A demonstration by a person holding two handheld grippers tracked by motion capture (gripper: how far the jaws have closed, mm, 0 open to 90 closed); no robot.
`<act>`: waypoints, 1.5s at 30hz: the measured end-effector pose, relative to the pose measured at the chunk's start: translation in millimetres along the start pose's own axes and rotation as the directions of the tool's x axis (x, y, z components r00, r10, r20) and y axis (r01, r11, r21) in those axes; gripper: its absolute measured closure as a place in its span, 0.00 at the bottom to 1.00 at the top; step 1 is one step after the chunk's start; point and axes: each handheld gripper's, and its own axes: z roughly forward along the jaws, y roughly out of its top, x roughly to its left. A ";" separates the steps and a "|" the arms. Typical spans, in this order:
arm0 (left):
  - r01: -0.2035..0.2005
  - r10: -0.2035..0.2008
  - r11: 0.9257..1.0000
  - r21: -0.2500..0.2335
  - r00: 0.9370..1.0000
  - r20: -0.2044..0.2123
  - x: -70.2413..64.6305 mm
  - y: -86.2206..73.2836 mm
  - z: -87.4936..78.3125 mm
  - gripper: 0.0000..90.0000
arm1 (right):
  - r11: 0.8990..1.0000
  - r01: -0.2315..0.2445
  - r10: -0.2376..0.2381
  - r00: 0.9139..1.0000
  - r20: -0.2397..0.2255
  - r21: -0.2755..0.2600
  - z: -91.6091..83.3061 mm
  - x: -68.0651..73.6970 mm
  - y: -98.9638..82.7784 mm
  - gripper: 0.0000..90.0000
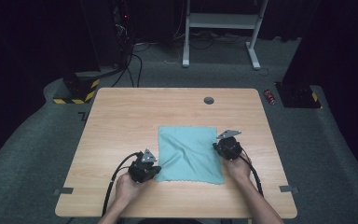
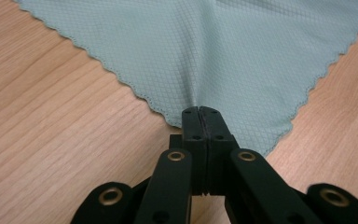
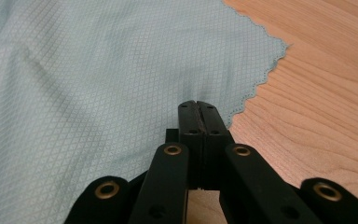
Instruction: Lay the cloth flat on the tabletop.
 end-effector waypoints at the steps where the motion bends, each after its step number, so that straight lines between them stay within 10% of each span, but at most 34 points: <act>1: 0.005 -0.005 1.000 -0.001 1.000 0.003 1.0 -0.8 -1.3 0.99 | 1.000 -0.003 0.003 1.000 -0.004 0.000 0.0 -0.7 0.0 1.00; 21: 0.116 -0.122 0.991 -0.065 0.989 -0.086 13.6 10.4 4.8 0.66 | 0.998 -0.022 0.016 0.995 -0.096 -0.059 -42.0 13.7 -33.7 0.87; 34: 0.024 -0.030 0.997 -0.067 0.996 -0.081 -25.2 -9.8 -1.8 0.70 | 0.993 0.084 -0.095 0.985 -0.142 -0.079 -68.3 54.8 -63.6 0.83; 45: 0.003 -0.006 0.999 -0.034 0.996 -0.085 -31.4 -11.7 1.5 0.64 | 0.991 0.121 -0.127 0.982 -0.137 -0.053 -69.2 62.4 -76.6 0.86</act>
